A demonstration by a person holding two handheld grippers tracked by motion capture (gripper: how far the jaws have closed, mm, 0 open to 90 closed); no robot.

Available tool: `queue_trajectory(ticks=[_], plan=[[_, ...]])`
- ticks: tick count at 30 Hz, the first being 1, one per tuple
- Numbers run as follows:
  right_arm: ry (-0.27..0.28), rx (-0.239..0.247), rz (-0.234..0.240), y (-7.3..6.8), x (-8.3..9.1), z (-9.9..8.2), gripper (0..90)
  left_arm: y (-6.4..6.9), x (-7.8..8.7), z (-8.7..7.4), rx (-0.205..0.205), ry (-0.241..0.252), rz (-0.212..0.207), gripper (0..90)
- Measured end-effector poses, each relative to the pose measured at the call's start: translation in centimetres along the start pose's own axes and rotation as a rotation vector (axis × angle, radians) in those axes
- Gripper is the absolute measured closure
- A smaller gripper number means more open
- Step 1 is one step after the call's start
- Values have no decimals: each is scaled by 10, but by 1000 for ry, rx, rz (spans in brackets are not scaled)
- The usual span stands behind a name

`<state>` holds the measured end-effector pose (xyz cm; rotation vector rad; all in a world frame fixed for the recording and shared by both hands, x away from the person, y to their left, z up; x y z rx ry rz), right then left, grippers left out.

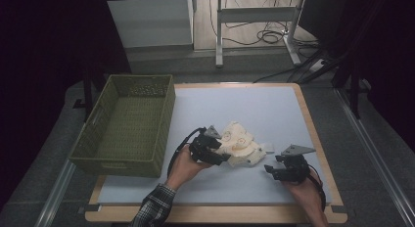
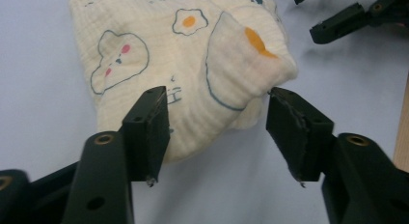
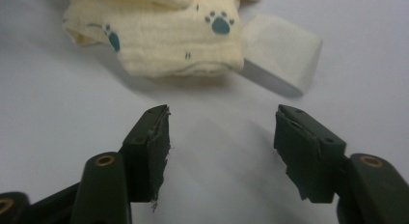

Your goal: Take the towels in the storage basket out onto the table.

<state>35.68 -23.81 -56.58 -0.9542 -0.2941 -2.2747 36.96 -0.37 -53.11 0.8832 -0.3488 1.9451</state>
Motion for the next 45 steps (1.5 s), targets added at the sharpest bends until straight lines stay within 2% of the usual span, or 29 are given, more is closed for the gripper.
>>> queue_trajectory(ticks=[4,7,10,13,14,15,16,17,18,19,20,22,23,24,25,26,27,28,29,32,34,36,37,39,40,43,44,45], plan=[[11,4,17,2,-1,13,431,4,0,4,-20,-7,-7,330],[9,11,33,1,-4,20,439,7,-2,7,-33,-8,-6,325],[-10,26,44,1,-18,31,445,11,-9,12,-33,-9,-18,328],[-26,21,47,2,-26,34,466,12,-16,14,-35,-25,-18,352],[-52,15,58,3,-35,34,527,13,-20,14,-33,-32,-14,377],[-58,15,62,3,-38,33,573,12,-28,13,-48,-60,21,414],[-58,15,62,3,-38,33,573,12,-28,13,-48,-60,21,448],[-52,16,61,3,-40,33,697,11,-32,12,-61,-79,44,518],[-58,17,87,1,-39,32,766,8,-39,8,-88,-99,88,623],[-58,17,87,1,-39,32,766,8,-39,8,-88,-99,88,713],[-57,17,100,-1,-38,32,816,8,-40,7,-83,-96,81,713],[-50,38,78,-2,-34,31,842,5,-36,7,-58,-56,66,823],[-42,43,78,-2,-32,31,844,3,-32,8,-45,-37,68,839],[-27,43,77,0,-26,33,846,-3,-22,8,-29,-9,88,848],[-27,43,77,0,-26,33,846,-3,-22,8,-29,-9,88,849],[-16,43,71,3,-19,35,846,-11,-10,7,-12,11,118,849],[-16,43,71,3,-19,35,846,-11,-10,7,-12,11,118,849],[-10,43,62,8,-12,37,846,-15,-4,6,0,21,131,848],[-7,43,59,10,-9,38,846,-24,7,3,26,35,160,847],[-5,42,43,16,-3,41,845,-32,15,-1,46,46,183,845],[-2,35,17,26,5,44,845,-41,24,-8,82,54,204,835],[-2,33,9,30,8,45,845,-44,26,-10,84,54,212,832],[-5,25,-5,38,12,46,845,-48,28,-15,104,49,226,827],[-7,17,-10,42,13,48,845,-51,29,-18,114,47,235,821],[-12,5,-18,49,16,50,844,-54,28,-21,125,40,243,817],[-16,-5,-19,54,16,51,842,-62,23,-33,158,1,268,798],[-20,-10,-13,55,15,51,839,-64,21,-36,165,-12,267,764],[-39,-13,-1,55,11,49,825,-67,17,-41,171,-28,275,684]])
Point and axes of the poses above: each handheld gripper's, and its own axes: x roughly backward along the jaws, z roughly out of its top, y roughly to its right, the point moved 7 cm from there along -x, roughly forward along the jaws, and after that the axes turned 2 degrees about -x, right-handed, at the moved point
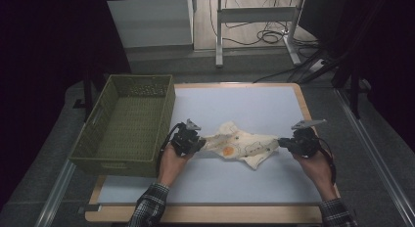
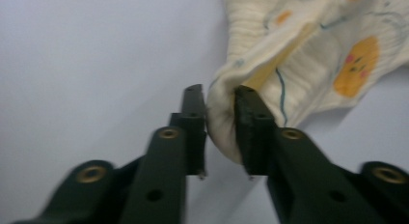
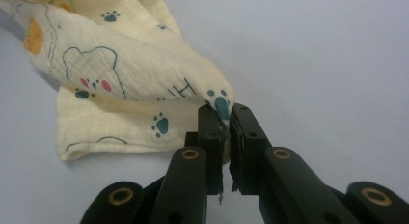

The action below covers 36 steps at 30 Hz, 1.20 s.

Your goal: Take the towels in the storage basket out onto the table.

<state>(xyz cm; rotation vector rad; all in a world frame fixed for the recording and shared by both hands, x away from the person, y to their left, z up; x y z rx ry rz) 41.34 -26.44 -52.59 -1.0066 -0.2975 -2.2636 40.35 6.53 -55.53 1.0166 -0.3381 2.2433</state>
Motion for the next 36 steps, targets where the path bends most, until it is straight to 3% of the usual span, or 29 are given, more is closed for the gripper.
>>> queue_trajectory(ticks=[2,4,9,15,21,29,36], plan=[[-4,2,1,0,-2,-1,806,0,-1,-1,6,-3,-2,651],[-10,-9,0,-1,-5,-5,721,0,0,-1,8,0,9,541],[10,-11,7,-5,5,-4,677,4,16,12,3,50,6,506],[1,14,13,-13,16,-8,651,6,17,20,-5,55,-3,489],[-7,-8,19,-7,14,-11,655,-3,-6,28,4,31,-9,488],[-4,-10,42,-7,9,-15,675,-17,-52,59,3,-3,-10,505],[-6,-14,47,-5,5,-17,675,-24,-73,68,21,-16,-11,503]])
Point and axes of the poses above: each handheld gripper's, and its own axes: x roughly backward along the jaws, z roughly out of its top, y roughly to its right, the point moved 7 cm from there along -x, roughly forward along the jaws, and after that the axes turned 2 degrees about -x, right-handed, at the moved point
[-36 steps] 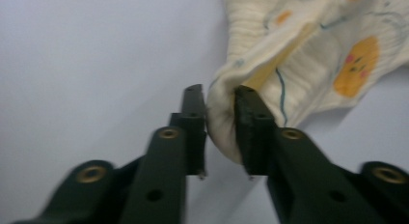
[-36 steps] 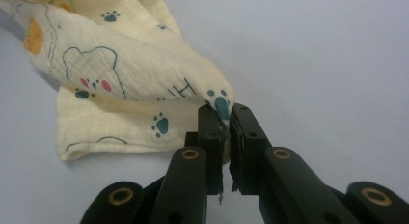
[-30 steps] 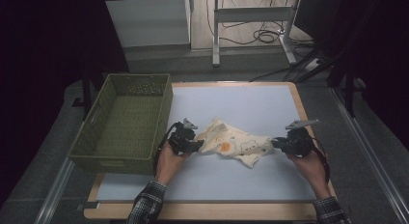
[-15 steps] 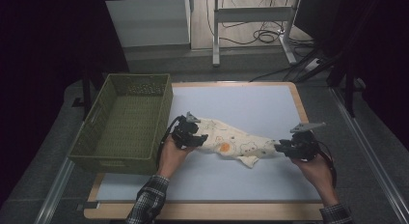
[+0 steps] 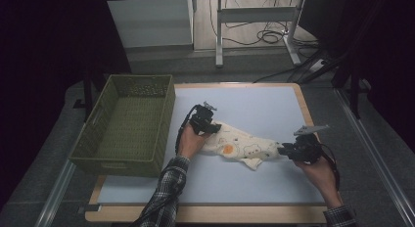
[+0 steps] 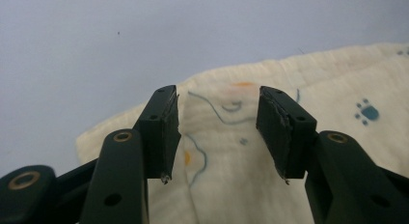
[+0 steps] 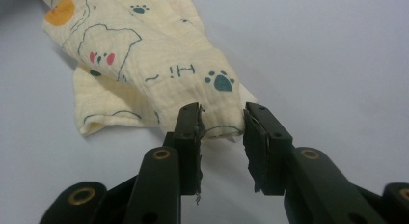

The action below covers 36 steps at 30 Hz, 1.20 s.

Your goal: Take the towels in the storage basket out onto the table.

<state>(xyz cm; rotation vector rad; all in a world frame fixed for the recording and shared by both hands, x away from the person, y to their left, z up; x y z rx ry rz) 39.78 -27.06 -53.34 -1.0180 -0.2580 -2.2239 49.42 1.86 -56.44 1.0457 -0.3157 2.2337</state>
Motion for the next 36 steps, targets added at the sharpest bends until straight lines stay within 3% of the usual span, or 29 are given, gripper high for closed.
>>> queue_trajectory(ticks=[3,4,6,8,13,22,26,36], plan=[[-5,-3,6,-1,-3,-1,692,2,-7,-3,-12,-26,-10,613],[-5,-3,6,-1,-3,-1,692,3,-9,-5,-18,-36,-15,613],[-7,-3,14,-1,-5,-2,726,4,-8,-7,-42,-36,3,718],[-9,1,18,-2,-6,-2,773,4,-4,-8,-44,-35,-10,893],[4,15,19,-4,-3,0,818,4,7,-10,-35,-20,-19,900],[37,34,21,-8,9,0,836,17,50,-18,-44,48,-29,900],[51,28,40,-9,14,-5,838,27,73,-32,-48,75,-38,900],[83,42,90,-22,26,-17,838,52,107,-67,-32,120,-78,900]])
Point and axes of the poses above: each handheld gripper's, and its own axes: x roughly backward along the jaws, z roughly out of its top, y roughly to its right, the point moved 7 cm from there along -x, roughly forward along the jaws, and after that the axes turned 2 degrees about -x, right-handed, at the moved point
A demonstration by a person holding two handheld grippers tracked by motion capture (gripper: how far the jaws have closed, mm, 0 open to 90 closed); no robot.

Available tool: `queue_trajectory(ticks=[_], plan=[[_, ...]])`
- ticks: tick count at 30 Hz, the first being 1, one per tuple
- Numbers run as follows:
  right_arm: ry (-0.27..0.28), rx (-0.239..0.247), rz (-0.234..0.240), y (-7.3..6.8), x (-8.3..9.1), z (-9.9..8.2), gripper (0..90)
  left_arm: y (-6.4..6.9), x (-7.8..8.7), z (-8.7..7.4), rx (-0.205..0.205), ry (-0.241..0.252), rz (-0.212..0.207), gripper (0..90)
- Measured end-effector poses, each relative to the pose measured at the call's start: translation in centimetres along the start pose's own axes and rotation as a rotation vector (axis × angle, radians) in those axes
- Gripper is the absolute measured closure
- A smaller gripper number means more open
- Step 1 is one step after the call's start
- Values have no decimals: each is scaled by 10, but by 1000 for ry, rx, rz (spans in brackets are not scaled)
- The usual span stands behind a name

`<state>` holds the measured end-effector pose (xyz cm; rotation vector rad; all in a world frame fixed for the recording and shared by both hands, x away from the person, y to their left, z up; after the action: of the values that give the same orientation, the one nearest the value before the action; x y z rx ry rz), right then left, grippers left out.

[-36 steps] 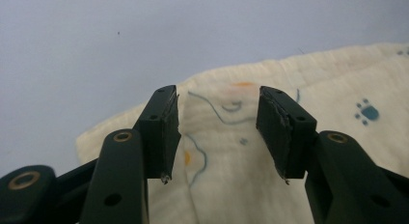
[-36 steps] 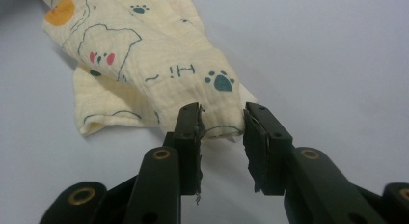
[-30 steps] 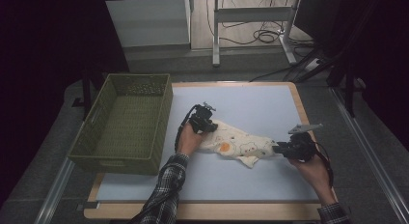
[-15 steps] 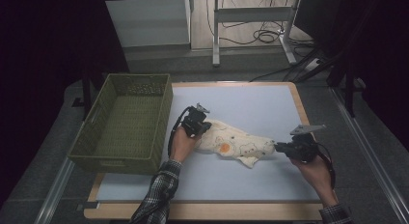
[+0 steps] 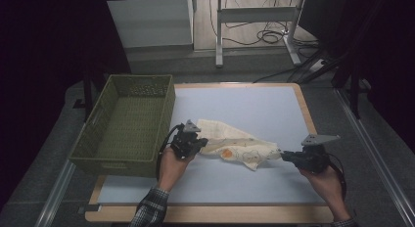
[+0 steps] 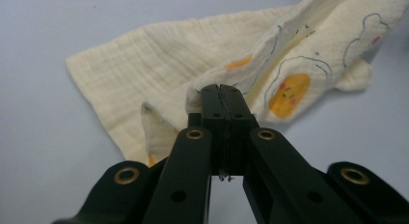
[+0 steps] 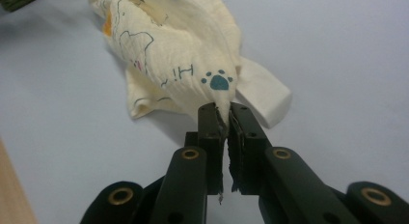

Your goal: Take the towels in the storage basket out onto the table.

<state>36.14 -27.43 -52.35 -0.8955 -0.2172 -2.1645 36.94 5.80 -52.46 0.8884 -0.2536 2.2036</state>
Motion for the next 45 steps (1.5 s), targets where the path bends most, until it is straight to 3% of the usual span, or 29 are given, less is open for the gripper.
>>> queue_trajectory(ticks=[11,15,17,18,21,22,26,28,29,31,34,35,36,39,45], plan=[[-40,6,90,-31,-5,-26,836,19,25,-64,49,-26,-32,900],[-47,1,109,-38,-5,-32,818,24,30,-78,58,-28,-46,898],[-60,3,105,-41,2,-36,746,25,34,-84,63,-30,-44,767],[-60,3,105,-41,2,-36,746,26,36,-86,67,-30,-43,767],[-52,-12,77,-36,16,-33,733,25,43,-88,77,-25,-29,622],[-52,-12,77,-36,16,-33,733,25,44,-88,80,-24,-33,622],[-44,-15,41,-27,22,-26,722,25,41,-85,86,-19,-21,521],[-41,-11,29,-23,19,-20,716,24,36,-82,90,-17,-8,410],[-40,-11,24,-21,16,-16,714,24,33,-81,91,-16,2,410],[-41,-10,11,-16,2,-5,712,23,26,-80,89,-11,16,297],[-42,-19,6,-13,-10,2,716,22,14,-82,72,-22,39,220],[-42,-25,-1,-9,-23,9,718,22,10,-84,69,-31,43,199],[-42,-25,-1,-9,-23,9,718,22,7,-85,68,-42,48,199],[-51,-18,-44,-3,-47,21,718,20,-3,-92,67,-58,82,152],[-62,-26,-70,6,-77,33,663,18,-9,-92,48,-41,136,93]])
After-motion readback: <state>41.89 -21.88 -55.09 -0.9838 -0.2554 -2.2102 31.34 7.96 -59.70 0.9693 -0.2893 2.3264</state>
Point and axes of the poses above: each handheld gripper's, and its own axes: x roughly backward along the jaws, z roughly out of its top, y roughly to its right, the point moved 7 cm from there along -x, roughly forward along the jaws, and after that the axes turned 2 degrees about -x, right-handed, at the moved point
